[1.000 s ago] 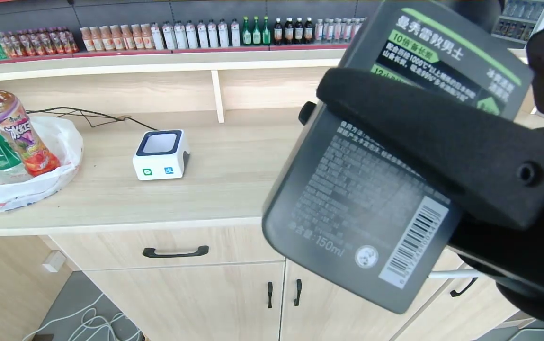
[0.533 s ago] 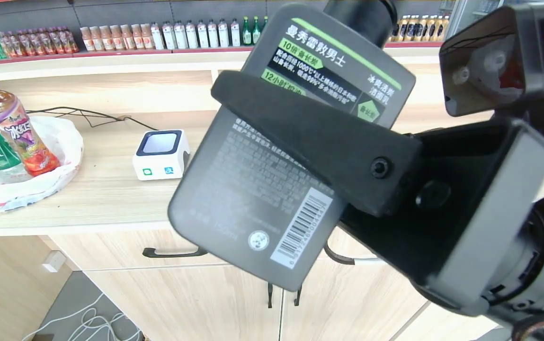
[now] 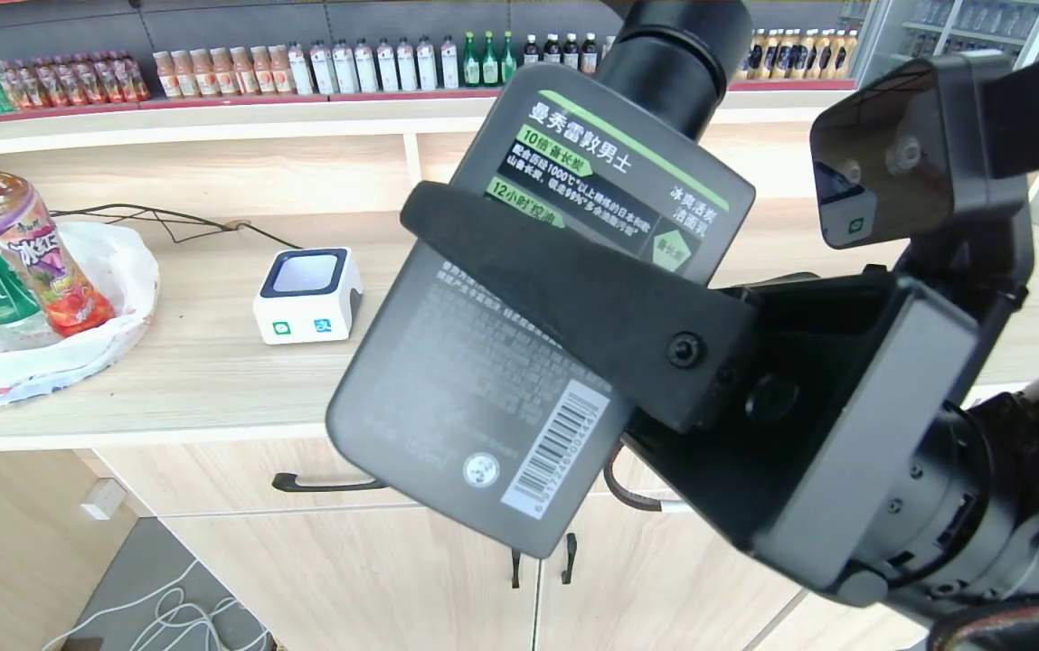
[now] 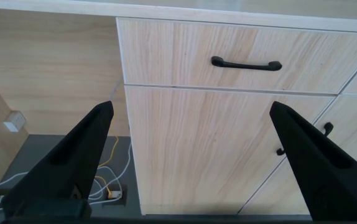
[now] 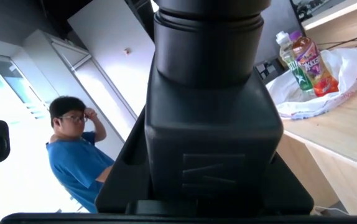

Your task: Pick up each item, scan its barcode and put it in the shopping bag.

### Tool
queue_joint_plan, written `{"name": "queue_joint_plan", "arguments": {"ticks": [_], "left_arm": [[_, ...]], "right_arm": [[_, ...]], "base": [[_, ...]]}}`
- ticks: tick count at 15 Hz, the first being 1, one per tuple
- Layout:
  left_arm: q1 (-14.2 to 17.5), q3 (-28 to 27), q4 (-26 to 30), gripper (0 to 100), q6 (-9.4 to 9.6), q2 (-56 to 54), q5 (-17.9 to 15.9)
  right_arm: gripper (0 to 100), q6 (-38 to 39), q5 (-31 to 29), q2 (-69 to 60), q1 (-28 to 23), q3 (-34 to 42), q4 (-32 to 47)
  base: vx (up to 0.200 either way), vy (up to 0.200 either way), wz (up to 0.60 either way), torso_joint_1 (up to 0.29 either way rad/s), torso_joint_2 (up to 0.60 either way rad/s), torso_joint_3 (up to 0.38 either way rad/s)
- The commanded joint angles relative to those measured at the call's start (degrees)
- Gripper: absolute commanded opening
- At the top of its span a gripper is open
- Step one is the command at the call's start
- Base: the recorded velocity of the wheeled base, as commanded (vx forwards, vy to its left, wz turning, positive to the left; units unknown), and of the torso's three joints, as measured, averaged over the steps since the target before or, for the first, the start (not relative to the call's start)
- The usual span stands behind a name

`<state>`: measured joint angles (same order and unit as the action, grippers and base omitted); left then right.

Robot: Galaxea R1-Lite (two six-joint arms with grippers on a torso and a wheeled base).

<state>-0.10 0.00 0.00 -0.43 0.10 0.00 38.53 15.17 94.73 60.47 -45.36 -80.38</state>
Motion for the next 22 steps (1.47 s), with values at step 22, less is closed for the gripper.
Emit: {"name": "queue_joint_plan", "arguments": {"ticks": [22], "left_arm": [[0.01, 0.00, 0.00, 100, -0.01, -0.01, 0.00]], "right_arm": [[0, -11.64, -0.58, 2.65, -8.61, 3.09, 0.58]], "base": [[0.000, 0.000, 0.00, 0.000, 0.00, 0.000]]}}
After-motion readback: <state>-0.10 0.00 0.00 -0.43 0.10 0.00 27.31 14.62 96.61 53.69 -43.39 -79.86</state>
